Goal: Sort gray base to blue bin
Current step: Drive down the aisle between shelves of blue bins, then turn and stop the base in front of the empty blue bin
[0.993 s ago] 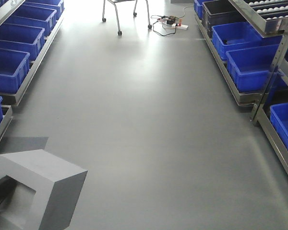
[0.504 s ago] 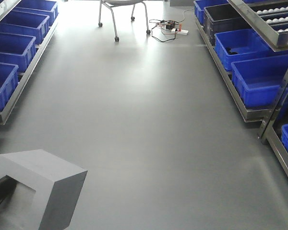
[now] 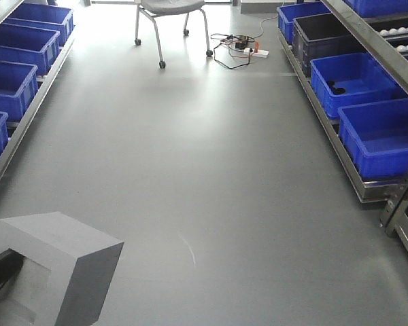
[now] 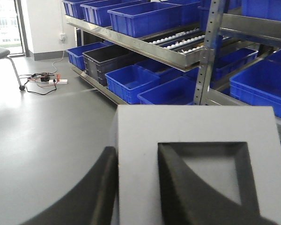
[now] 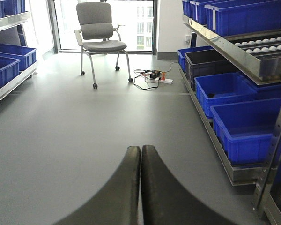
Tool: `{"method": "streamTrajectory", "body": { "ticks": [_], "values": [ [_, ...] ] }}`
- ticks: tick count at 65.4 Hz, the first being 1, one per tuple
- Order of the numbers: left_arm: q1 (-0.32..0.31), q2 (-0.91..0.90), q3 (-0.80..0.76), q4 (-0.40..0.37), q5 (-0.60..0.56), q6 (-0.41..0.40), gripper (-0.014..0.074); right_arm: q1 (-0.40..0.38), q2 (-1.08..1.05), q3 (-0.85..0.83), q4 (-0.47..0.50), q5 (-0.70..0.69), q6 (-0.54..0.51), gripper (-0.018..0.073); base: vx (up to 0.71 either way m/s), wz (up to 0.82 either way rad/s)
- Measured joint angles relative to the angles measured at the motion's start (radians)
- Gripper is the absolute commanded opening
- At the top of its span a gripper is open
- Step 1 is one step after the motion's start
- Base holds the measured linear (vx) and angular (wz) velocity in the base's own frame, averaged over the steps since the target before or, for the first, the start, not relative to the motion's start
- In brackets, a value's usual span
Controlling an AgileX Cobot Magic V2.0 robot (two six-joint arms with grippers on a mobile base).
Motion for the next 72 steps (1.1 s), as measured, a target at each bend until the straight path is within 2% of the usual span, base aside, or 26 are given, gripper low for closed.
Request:
{"method": "streamTrajectory", "body": {
  "ticks": [36,72],
  "values": [
    [0.000,0.000,0.000,0.000,0.000,0.000,-0.0006,0.000,0.000,0.000,0.000,0.000,0.000,-0.0009,0.32,0.16],
    [0.000,0.000,0.000,0.000,0.000,0.000,-0.0006,0.000,0.000,0.000,0.000,0.000,0.000,-0.0009,0.24,0.79]
  ]
}}
